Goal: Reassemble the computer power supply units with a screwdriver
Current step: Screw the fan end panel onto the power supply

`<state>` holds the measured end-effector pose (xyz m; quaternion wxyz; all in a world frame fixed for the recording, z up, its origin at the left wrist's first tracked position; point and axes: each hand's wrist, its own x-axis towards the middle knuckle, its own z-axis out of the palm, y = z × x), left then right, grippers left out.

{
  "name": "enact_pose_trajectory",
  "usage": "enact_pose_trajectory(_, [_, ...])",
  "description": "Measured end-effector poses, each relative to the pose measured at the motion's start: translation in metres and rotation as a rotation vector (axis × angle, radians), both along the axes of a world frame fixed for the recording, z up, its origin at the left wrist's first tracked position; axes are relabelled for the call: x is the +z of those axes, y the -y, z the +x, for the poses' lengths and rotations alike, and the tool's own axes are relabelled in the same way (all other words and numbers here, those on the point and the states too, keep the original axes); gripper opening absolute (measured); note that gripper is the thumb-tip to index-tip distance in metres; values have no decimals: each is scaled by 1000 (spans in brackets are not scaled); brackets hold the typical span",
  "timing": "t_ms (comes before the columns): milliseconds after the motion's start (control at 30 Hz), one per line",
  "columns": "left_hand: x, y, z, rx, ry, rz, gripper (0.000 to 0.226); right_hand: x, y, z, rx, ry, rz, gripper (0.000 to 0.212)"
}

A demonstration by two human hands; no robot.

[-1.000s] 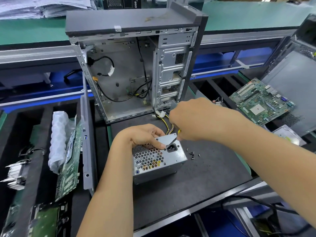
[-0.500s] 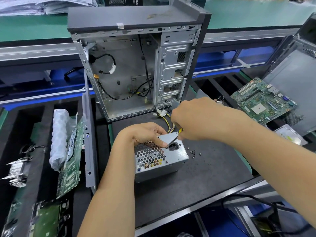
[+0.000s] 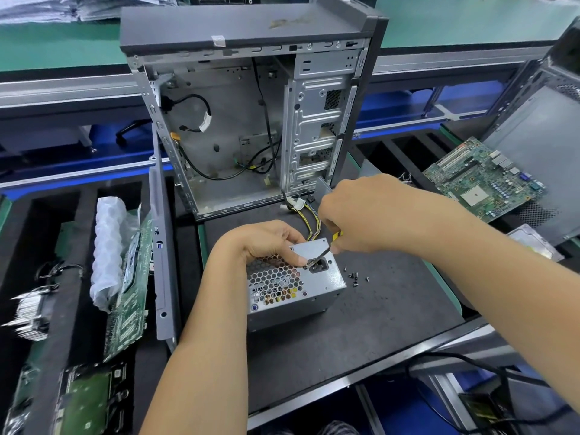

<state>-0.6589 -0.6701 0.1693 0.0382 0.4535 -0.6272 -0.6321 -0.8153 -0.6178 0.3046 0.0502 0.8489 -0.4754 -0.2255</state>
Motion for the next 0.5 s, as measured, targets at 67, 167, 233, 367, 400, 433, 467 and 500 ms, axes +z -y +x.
enact_pose_trajectory(67, [0,-1,0,5,-2,5,28,2,-1,0,-4,7,-7,36])
enact_pose_trajectory(167, [1,-1,0,4,6,3,28,2,-1,1,-4,17,-9,43])
enact_pose_trajectory(233, [2,-2,-1,3,12,-4,28,0,-1,2,-7,16,-5,39])
enact_pose_trajectory(367, [1,-2,0,18,9,-4,29,2,-1,5,-11,12,-18,32])
enact_pose_trajectory(400, [1,-2,0,17,11,-7,29,3,-1,7,-1,12,-36,33])
enact_pose_trajectory(433, [1,-1,0,15,13,-11,29,4,-2,9,18,9,-61,33])
enact_pose_trajectory(467, [0,-1,0,13,15,-15,30,5,-2,11,42,6,-92,32])
enact_pose_trajectory(500, [-1,0,0,11,15,-19,31,5,-3,13,66,-7,-127,31])
